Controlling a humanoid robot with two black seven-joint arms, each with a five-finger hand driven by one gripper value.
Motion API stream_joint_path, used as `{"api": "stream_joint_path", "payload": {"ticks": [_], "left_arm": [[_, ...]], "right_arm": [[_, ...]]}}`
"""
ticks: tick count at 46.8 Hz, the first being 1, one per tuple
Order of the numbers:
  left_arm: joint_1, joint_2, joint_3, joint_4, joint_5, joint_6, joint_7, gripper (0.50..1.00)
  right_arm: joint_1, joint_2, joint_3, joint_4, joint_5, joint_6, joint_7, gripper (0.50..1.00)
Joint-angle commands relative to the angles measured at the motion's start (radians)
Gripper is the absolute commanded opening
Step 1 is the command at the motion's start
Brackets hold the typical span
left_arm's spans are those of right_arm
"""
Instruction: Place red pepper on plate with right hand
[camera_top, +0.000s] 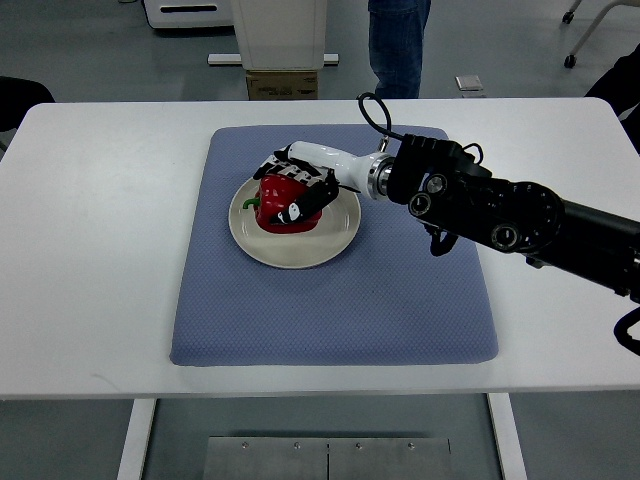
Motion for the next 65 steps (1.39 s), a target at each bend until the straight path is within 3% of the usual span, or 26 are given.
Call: {"api": "stream_joint_path", "payload": {"ticks": [1,6,13,29,30,32,34,36,38,57,65], "left_arm": [[0.0,0.0,0.0,0.0,0.0,0.0,0.0,1.0],[0.0,0.0,0.0,0.0,0.0,0.0,0.0,1.0],[0.0,0.0,0.0,0.0,0.0,0.0,0.0,1.0],[0.0,0.0,0.0,0.0,0.0,0.0,0.0,1.0],[0.0,0.0,0.0,0.0,0.0,0.0,0.0,1.0],[0.0,0.0,0.0,0.0,0.0,0.0,0.0,1.0],[0.0,0.0,0.0,0.0,0.0,0.0,0.0,1.0],[0.0,0.0,0.0,0.0,0.0,0.0,0.0,1.0],[0.0,0.0,0.0,0.0,0.0,0.0,0.0,1.0],[0.0,0.0,0.0,0.0,0.0,0.0,0.0,1.0],[0.0,0.0,0.0,0.0,0.0,0.0,0.0,1.0]], "right_arm": [[-0.005,0.02,0.017,-0.012,-0.002,0.0,-0.021,0.5],[-0.017,0.02,0.025,-0.026,-0.002,-0.006,-0.035,0.5],[-0.043,0.02,0.025,-0.031,0.0,-0.077,-0.055,0.5],[-0.071,0.02,0.025,-0.029,0.001,-0.08,-0.061,0.5],[-0.071,0.02,0.025,-0.029,0.003,-0.08,-0.061,0.51],[-0.072,0.02,0.025,-0.029,0.005,-0.08,-0.061,0.6],[-0.072,0.02,0.025,-0.029,0.011,-0.08,-0.058,0.719],[-0.074,0.02,0.026,-0.029,0.018,-0.081,-0.055,0.873],[-0.074,0.02,0.026,-0.029,0.026,-0.083,-0.052,0.987],[-0.055,0.018,0.095,-0.029,0.063,-0.081,-0.052,1.0],[-0.058,-0.086,0.19,-0.029,0.089,-0.078,-0.06,1.0]]}}
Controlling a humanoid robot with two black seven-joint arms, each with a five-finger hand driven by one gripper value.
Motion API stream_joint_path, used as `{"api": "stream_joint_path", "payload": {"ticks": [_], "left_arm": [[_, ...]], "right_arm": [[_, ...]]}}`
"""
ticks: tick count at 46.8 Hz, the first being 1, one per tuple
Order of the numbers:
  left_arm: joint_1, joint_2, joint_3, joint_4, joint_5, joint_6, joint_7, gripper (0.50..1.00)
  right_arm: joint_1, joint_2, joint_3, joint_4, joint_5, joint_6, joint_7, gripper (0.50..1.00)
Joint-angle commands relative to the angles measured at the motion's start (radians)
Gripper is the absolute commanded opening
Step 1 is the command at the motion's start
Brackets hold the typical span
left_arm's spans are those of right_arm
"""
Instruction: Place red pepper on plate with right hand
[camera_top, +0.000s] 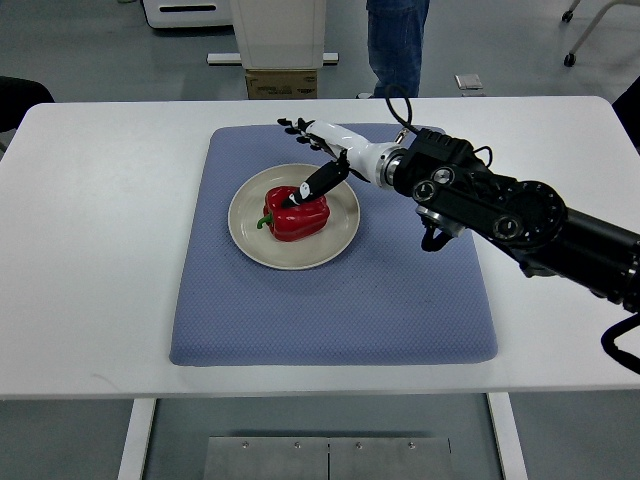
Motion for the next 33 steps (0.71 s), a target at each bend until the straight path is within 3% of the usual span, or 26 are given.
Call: {"api": "stream_joint_path", "payload": {"ticks": [1,13,22,33], "left_arm": [[0.0,0.0,0.0,0.0,0.0,0.0,0.0,1.0],[0.0,0.0,0.0,0.0,0.0,0.0,0.0,1.0],[0.0,0.0,0.0,0.0,0.0,0.0,0.0,1.0],[0.0,0.0,0.0,0.0,0.0,0.0,0.0,1.0]], "right_arm": [[-0.008,-0.05,0.04,0.0,0.027,0.002,-0.005,1.0],[-0.066,-0.177,0.158,0.002,0.181,0.001,-0.012,1.0],[-0.206,-0.179,0.464,0.003,0.167,-0.001,-0.1,1.0],[-0.319,-0.17,0.707,0.005,0.141,-0.012,-0.106,1.0]]}}
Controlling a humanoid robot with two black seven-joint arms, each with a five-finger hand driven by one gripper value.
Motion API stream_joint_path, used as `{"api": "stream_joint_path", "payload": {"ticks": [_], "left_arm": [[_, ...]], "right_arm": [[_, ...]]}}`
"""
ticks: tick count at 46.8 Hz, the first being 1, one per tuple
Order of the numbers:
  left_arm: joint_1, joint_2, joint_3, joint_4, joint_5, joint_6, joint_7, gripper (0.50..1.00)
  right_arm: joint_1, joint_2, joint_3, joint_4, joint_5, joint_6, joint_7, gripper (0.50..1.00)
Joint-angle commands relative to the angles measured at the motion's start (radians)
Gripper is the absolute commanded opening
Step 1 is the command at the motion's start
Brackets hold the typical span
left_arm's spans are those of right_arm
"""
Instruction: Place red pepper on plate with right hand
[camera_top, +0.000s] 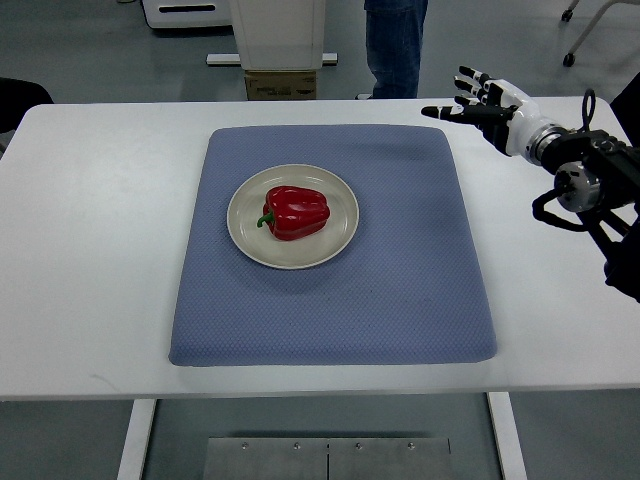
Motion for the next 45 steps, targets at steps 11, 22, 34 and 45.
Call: {"api": "stream_joint_path", "payload": {"ticks": [11,22,34,45], "left_arm": [[0.0,0.0,0.0,0.0,0.0,0.0,0.0,1.0],[0.0,0.0,0.0,0.0,0.0,0.0,0.0,1.0],[0.0,0.0,0.0,0.0,0.0,0.0,0.0,1.0],[0.0,0.0,0.0,0.0,0.0,0.0,0.0,1.0]], "right_arm": [[-0.081,0.044,0.167,0.0,-0.003,-0.127,0.104,1.0],[-0.141,0.067,0.166,0.008,0.022,-0.127,0.307,1.0],[-0.16,0.081,0.121,0.008,0.125,-0.127,0.33,1.0],[-0.18,0.083,0.043,0.008,0.126,-0.127,0.33,1.0]]}}
